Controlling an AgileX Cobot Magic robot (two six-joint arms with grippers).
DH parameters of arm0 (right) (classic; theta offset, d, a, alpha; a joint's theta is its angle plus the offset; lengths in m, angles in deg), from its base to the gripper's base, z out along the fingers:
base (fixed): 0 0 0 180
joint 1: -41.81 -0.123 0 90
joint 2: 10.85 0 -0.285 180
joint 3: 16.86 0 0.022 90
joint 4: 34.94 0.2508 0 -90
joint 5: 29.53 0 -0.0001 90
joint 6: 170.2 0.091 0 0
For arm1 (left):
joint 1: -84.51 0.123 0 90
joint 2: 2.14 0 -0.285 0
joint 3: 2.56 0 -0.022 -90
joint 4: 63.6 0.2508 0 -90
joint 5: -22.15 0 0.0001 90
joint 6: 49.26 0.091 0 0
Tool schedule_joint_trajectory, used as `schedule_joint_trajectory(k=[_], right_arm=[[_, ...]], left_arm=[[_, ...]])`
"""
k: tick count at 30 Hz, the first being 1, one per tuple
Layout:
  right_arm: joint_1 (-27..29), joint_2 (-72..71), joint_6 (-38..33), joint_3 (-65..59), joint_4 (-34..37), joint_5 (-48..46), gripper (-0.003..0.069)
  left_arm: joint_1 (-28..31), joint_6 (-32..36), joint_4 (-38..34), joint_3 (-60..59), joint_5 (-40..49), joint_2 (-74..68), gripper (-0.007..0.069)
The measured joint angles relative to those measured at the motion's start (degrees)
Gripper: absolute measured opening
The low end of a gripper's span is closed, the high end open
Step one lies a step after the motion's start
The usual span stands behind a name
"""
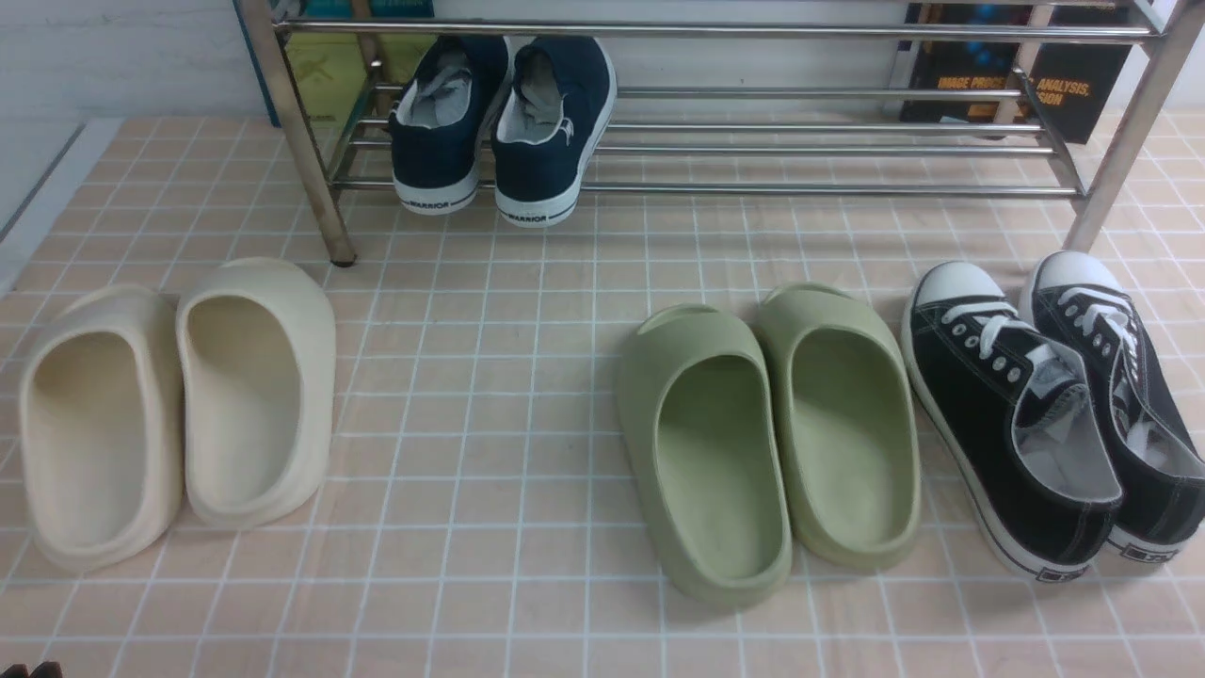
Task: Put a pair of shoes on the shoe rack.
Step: Use the right arm to grab the shoe closest to it
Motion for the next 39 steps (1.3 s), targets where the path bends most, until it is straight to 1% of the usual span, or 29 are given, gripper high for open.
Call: schedule_joint_trajectory(k=[25, 39], right_arm=[[0.0, 0.0, 0.0, 0.0, 0.33, 0.0, 0.024], [0.0, 0.0, 0.0, 0.0, 0.33, 0.0, 0.024]], left_arm=[[0.0, 0.0, 0.25, 0.0, 0.0, 0.0, 0.0143], [0.0, 0.0, 0.29, 0.0, 0.0, 0.0, 0.0144]])
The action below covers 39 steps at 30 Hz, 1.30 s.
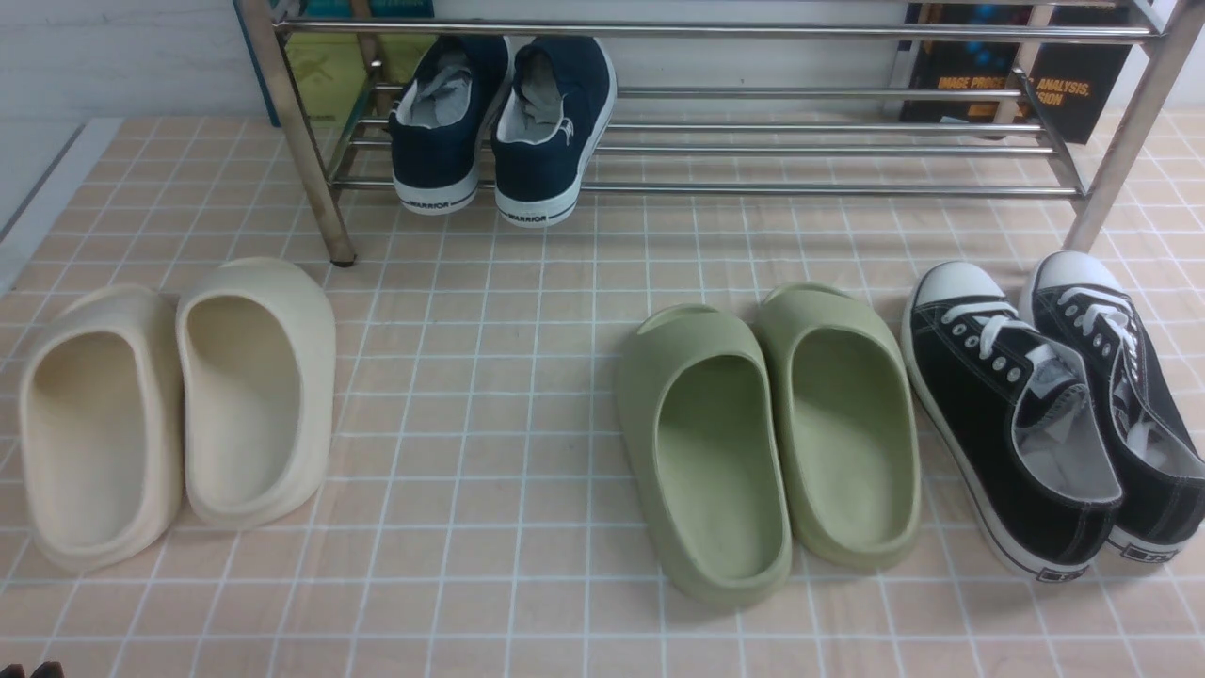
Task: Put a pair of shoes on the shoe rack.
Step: Use the right arm to grab the shoe closest to it
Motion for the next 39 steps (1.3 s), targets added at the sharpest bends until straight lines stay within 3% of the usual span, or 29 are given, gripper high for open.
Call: schedule_joint_trajectory(k=[26, 36, 39], right_arm=[[0.0, 0.0, 0.2, 0.0, -2.93, -0.05, 0.024], [0.0, 0.0, 0.24, 0.0, 8.64, -0.05, 0.024], [0.0, 0.0, 2.43, 0.0, 18.08, -0.43, 0.024]], left_arm=[[0.0, 0.0, 0.01, 0.0, 0.0, 0.0, 0.0144], [0.0, 0.0, 0.06, 0.0, 0.0, 0.0, 0.0146], [0.0, 0.0, 0.11, 0.0, 0.0, 0.0, 0.0148]])
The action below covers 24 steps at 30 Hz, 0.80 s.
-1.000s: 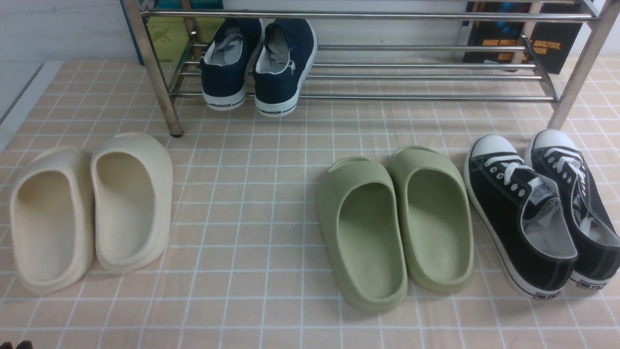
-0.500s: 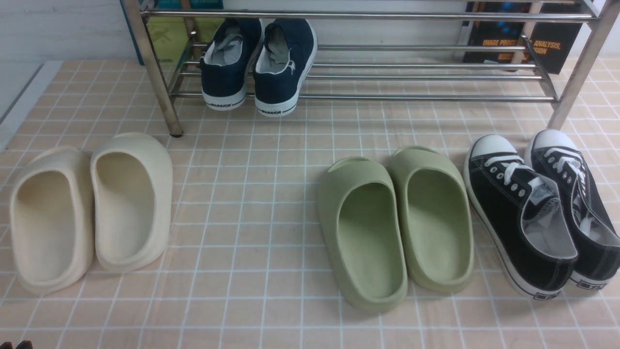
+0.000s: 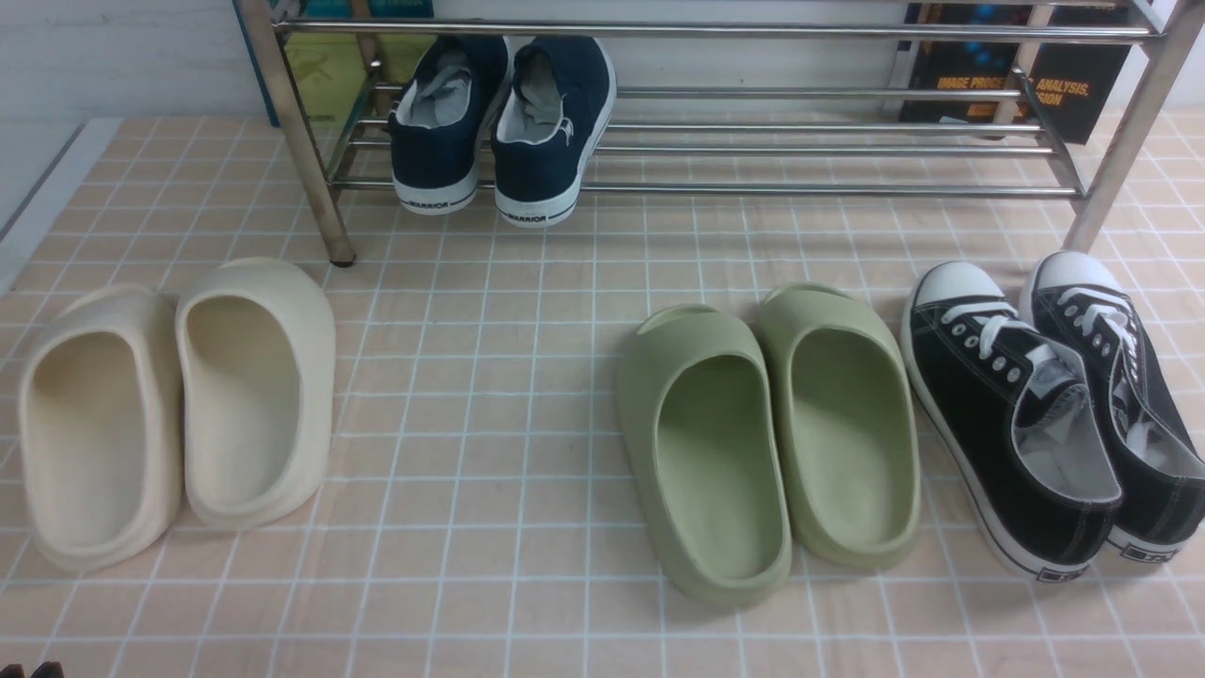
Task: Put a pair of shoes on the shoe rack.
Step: Use the right arm to grab the shoe closest to it
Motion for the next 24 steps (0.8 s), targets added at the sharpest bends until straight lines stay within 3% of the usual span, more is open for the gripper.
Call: schedule_joint_trajectory(k=[5, 8, 15, 20, 22, 24], right_arm=[[0.0, 0.0, 7.87, -0.34, 22.59, -1.04, 0.024], [0.0, 0.0, 9.18, -0.34, 31.57, -1.1, 0.024], [0.0, 0.0, 7.48, -0.34, 34.6, 1.61, 0.024], [0.0, 0.0, -1.43, 0.88, 34.86, 1.98, 0.0235], [0.0, 0.21, -6.96, 4.21, 33.67, 0.78, 0.0206], [0.0, 3.1, -12.39, 10.72, 29.68, -1.14, 0.0122]], left_arm=[[0.0, 0.0, 0.05, 0.0, 0.0, 0.0, 0.0155], [0.0, 0.0, 0.05, 0.0, 0.0, 0.0, 0.016], [0.0, 0.0, 0.05, 0.0, 0.0, 0.0, 0.0166], [0.0, 0.0, 0.05, 0.0, 0.0, 0.0, 0.0167], [0.0, 0.0, 0.05, 0.0, 0.0, 0.0, 0.0167], [0.0, 0.0, 0.05, 0.0, 0.0, 0.0, 0.017]])
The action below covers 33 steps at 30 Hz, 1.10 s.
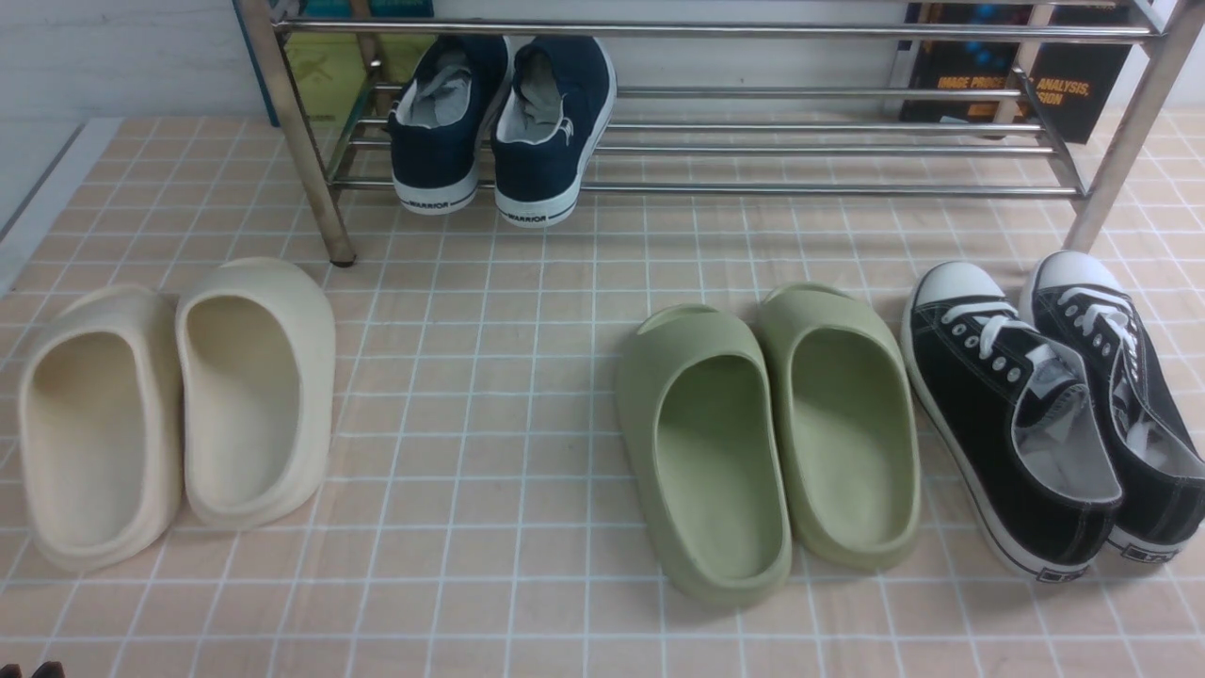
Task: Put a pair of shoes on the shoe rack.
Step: Use the right arm to grab the shoe closest to it
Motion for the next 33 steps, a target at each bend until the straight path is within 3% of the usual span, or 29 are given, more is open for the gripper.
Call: schedule_joint_trajectory(k=[4, 7, 10, 16, 17, 20, 25, 33], right_arm=[[0.0, 12.22, -3.93, 15.77, -13.17, -8.48, -0.0012], [0.0, 24.32, -4.65, 27.52, -24.18, -17.75, -0.0018], [-1.96, 34.48, -4.08, 36.84, -30.64, -26.17, -0.0018], [-14.25, 49.41, -2.8, 45.47, -36.52, -35.18, -0.0018], [-18.35, 54.21, -0.99, 46.93, -39.38, -37.44, -0.0014], [-22.47, 62.82, 4.27, 48.53, -44.38, -39.64, 0.0], [-22.67, 73.61, 7.77, 49.2, -47.76, -38.35, 0.0069], [-21.61, 86.23, 8.31, 49.31, -47.3, -28.69, 0.0395]], left_arm=[[0.0, 0.0, 0.0, 0.0, 0.0, 0.0, 0.0174], [0.0, 0.0, 0.0, 0.0, 0.0, 0.0, 0.0181], [0.0, 0.0, 0.0, 0.0, 0.0, 0.0, 0.0181], [0.0, 0.0, 0.05, 0.0, 0.0, 0.0, 0.0187], [0.0, 0.0, 0.05, 0.0, 0.0, 0.0, 0.019], [0.0, 0.0, 0.05, 0.0, 0.0, 0.0, 0.0192], [0.0, 0.0, 0.05, 0.0, 0.0, 0.0, 0.0194], [0.0, 0.0, 0.05, 0.0, 0.0, 0.0, 0.0196]])
